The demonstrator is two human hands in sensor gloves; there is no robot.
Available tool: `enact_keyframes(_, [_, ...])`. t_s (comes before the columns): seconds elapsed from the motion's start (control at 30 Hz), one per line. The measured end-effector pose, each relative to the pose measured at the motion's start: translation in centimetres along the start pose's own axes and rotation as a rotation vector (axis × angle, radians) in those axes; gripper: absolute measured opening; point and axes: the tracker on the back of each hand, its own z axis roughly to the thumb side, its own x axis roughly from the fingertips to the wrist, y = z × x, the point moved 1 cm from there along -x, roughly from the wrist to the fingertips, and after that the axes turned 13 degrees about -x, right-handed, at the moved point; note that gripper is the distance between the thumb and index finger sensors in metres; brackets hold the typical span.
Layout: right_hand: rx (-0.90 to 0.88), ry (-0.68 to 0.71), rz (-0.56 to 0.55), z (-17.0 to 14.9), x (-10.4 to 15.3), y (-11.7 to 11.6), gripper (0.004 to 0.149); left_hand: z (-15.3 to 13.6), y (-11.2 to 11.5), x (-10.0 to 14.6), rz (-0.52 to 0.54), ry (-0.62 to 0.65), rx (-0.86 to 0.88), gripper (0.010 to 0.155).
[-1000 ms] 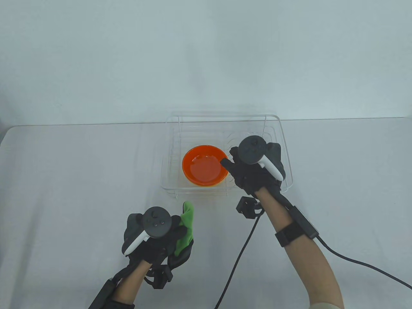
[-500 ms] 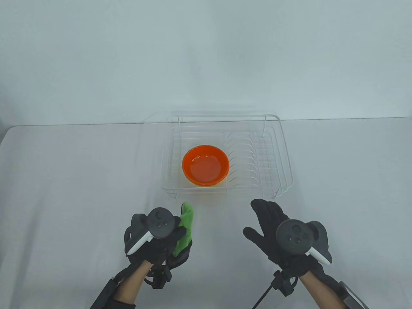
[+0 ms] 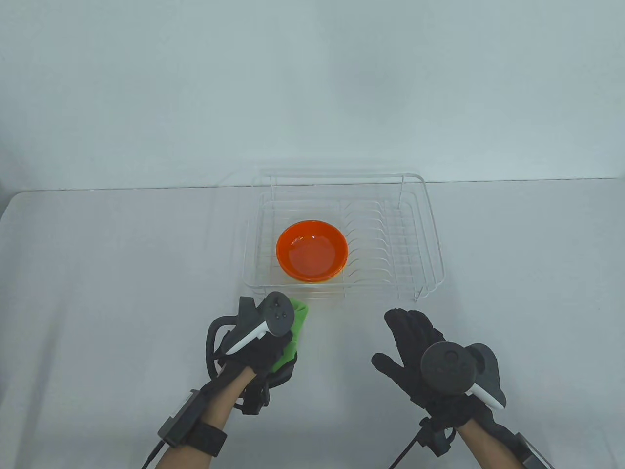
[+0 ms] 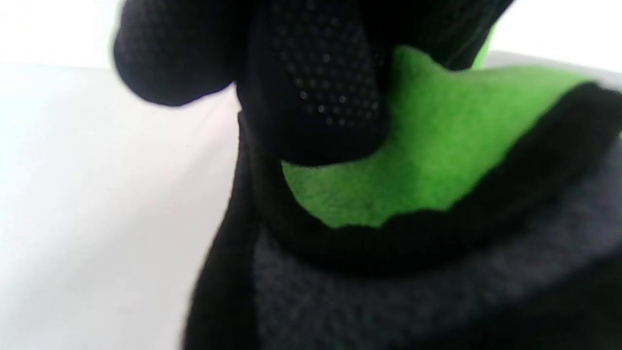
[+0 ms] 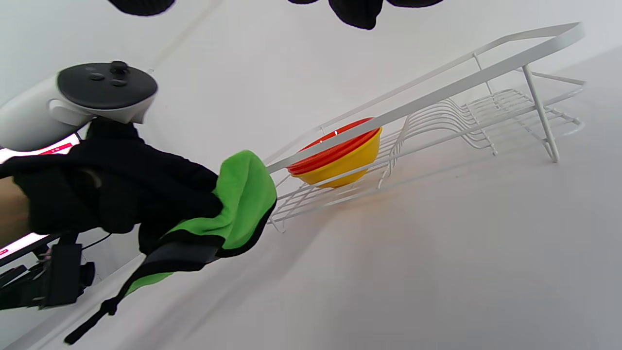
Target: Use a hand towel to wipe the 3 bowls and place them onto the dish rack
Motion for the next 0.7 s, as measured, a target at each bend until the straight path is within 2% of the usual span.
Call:
enact_keyframes(0.2, [-0.002, -0.002, 0.002, -0.1, 0.0, 0.0, 0.085, 1.3, 0.5, -2.4, -0.098, -0.039, -0.113, 0.052])
enact_keyframes(0.3, [0.001, -0.006, 0.006, -0.2, 0.0, 0.0, 0.085, 1.2, 0.7, -2.6, -0.145, -0.059, -0.111, 0.061])
enact_keyframes(0.53, [0.006, -0.009, 0.007, -0.2, 0.0, 0.0, 0.085, 0.3, -0.1, -0.4, -0.018, -0.056, -0.088, 0.072])
enact_keyframes(0.7, [0.012, -0.013, 0.013, -0.2, 0.0, -0.1, 0.085, 0.1, -1.2, 3.5, 0.152, 0.05, 0.007, 0.078])
